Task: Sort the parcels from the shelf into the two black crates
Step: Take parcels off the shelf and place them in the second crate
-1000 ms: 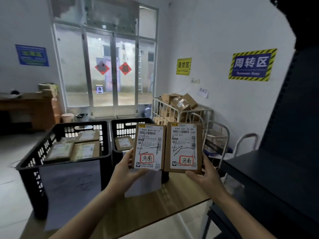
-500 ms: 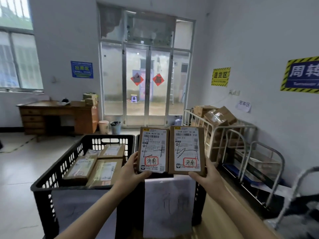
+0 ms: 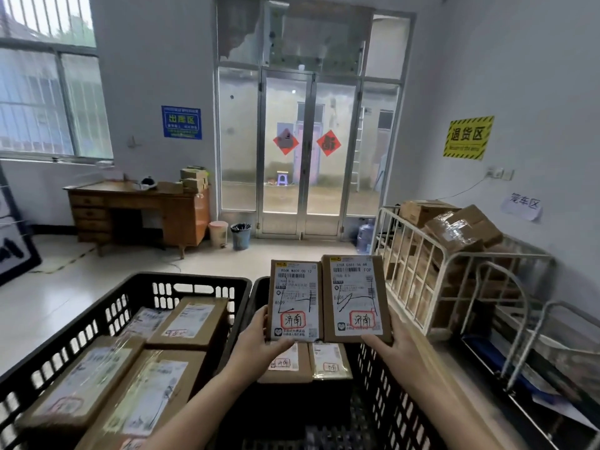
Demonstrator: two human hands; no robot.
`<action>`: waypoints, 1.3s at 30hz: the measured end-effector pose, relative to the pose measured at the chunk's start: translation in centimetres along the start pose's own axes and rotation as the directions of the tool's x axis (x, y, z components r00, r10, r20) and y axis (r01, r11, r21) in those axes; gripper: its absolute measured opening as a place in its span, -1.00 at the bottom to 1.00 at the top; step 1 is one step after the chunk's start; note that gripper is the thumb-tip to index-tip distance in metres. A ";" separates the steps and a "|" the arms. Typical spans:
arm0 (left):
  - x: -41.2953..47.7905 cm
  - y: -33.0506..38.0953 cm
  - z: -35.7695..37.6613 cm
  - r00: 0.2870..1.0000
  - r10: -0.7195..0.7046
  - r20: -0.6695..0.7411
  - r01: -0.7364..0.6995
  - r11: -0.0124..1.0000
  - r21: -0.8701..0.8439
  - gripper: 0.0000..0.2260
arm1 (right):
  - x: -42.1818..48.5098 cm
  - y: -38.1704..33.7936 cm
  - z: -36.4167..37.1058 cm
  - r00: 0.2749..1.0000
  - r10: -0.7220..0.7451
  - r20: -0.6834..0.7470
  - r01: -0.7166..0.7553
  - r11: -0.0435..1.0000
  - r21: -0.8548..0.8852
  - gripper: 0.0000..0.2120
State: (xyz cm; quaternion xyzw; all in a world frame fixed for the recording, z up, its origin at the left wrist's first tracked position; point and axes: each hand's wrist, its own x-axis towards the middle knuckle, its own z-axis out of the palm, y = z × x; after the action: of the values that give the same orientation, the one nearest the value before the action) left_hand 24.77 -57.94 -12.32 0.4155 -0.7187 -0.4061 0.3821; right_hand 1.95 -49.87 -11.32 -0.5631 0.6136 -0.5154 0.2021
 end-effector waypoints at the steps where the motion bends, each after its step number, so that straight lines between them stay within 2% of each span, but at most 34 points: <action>1: 0.9 -0.7 0.3 1.000 -0.021 0.001 0.021 1.000 0.005 -0.54 | 1.0 1.2 0.4 1.000 0.027 0.012 -0.028 0.999 0.038 -0.54; 8: 6.3 -5.3 1.6 0.976 -0.215 0.010 0.215 0.977 0.005 -0.54 | 6.8 8.3 3.8 0.982 0.160 0.100 -0.172 0.977 0.127 -0.63; 13: 8.7 -7.8 3.4 0.943 -0.333 0.009 0.333 0.943 -0.011 -0.43 | 9.0 12.1 5.8 0.950 0.282 0.138 -0.297 0.949 0.108 -0.52; 20: 11.1 -10.9 5.6 0.889 -0.457 0.028 0.458 0.888 -0.036 -0.46 | 10.3 16.0 7.7 0.889 0.429 0.161 -0.446 0.890 0.092 -0.53; 28: 12.6 -13.0 6.5 0.869 -0.495 -0.007 0.493 0.867 -0.069 -0.51 | 12.5 18.6 9.7 0.854 0.503 0.135 -0.512 0.858 0.041 -0.51; 33: 13.7 -14.0 6.4 0.857 -0.514 -0.033 0.511 0.856 -0.080 -0.49 | 13.4 19.7 10.6 0.837 0.543 0.063 -0.544 0.839 0.004 -0.50; 39: 14.6 -14.9 6.8 0.866 -0.496 -0.066 0.492 0.868 -0.064 -0.51 | 13.5 19.9 10.9 0.838 0.545 0.037 -0.537 0.835 -0.121 -0.46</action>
State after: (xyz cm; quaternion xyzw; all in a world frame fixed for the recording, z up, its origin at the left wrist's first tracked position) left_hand 17.68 -74.22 -25.27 0.5928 -0.5634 -0.4891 0.3034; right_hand -2.46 -69.72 -28.16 -0.3945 0.7666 -0.3838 0.3308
